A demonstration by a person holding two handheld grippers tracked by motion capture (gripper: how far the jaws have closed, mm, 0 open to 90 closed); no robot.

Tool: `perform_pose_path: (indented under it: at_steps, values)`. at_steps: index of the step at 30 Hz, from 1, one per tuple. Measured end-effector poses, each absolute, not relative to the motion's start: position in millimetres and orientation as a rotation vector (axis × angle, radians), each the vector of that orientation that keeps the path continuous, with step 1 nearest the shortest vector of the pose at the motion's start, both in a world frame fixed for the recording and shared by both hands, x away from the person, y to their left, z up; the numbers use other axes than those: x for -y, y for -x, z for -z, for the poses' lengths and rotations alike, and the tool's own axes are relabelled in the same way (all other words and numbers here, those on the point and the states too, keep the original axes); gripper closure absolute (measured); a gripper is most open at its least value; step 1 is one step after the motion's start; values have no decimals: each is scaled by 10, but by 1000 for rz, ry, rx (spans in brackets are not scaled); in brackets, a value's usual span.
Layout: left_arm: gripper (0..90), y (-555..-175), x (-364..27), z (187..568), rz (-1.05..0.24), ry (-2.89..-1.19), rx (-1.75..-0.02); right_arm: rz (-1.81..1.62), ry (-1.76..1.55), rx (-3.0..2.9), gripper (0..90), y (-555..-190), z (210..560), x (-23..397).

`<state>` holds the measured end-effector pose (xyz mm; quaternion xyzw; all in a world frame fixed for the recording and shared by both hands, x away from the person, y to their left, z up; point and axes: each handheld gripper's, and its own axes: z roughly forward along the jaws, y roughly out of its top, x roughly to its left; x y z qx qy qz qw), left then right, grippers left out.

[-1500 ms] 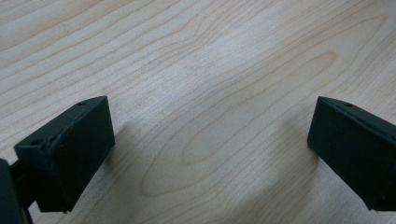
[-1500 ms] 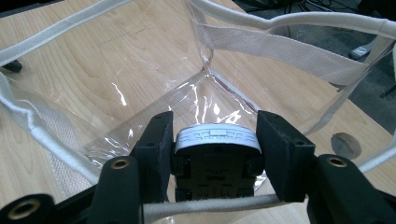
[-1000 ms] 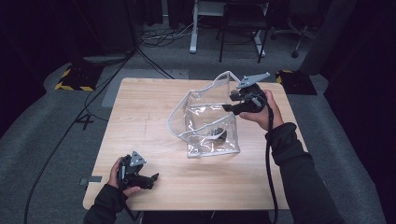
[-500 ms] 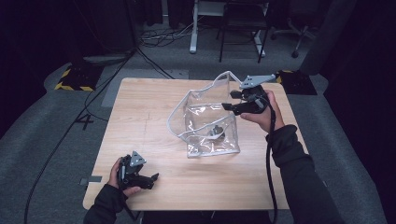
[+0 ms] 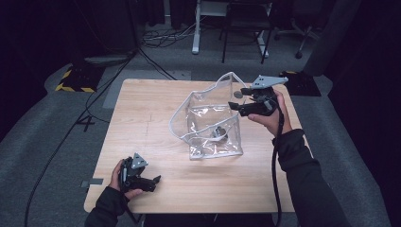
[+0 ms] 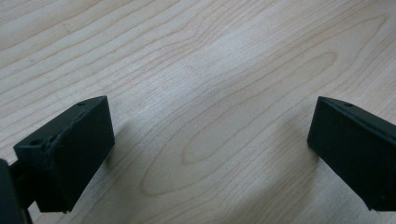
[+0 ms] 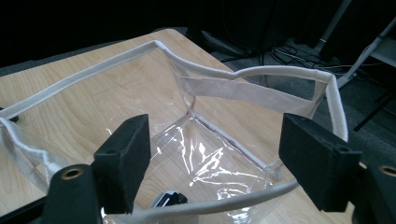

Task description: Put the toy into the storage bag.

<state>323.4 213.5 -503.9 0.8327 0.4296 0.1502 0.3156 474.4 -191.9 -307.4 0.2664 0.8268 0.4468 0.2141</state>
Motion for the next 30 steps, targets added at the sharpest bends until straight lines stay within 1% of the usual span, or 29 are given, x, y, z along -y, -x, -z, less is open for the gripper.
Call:
perform_pose_path:
  at_steps: [7, 30]
  values:
    - [8, -3233, -2134, 5039, -389, -2193, -1132, -1217, -764, -2244, 235, -4706, 3079, 2005]
    - [8, -3234, -2135, 5038, -395, -2193, -1132, -1249, -798, -2192, 246, -4592, 3132, 2326]
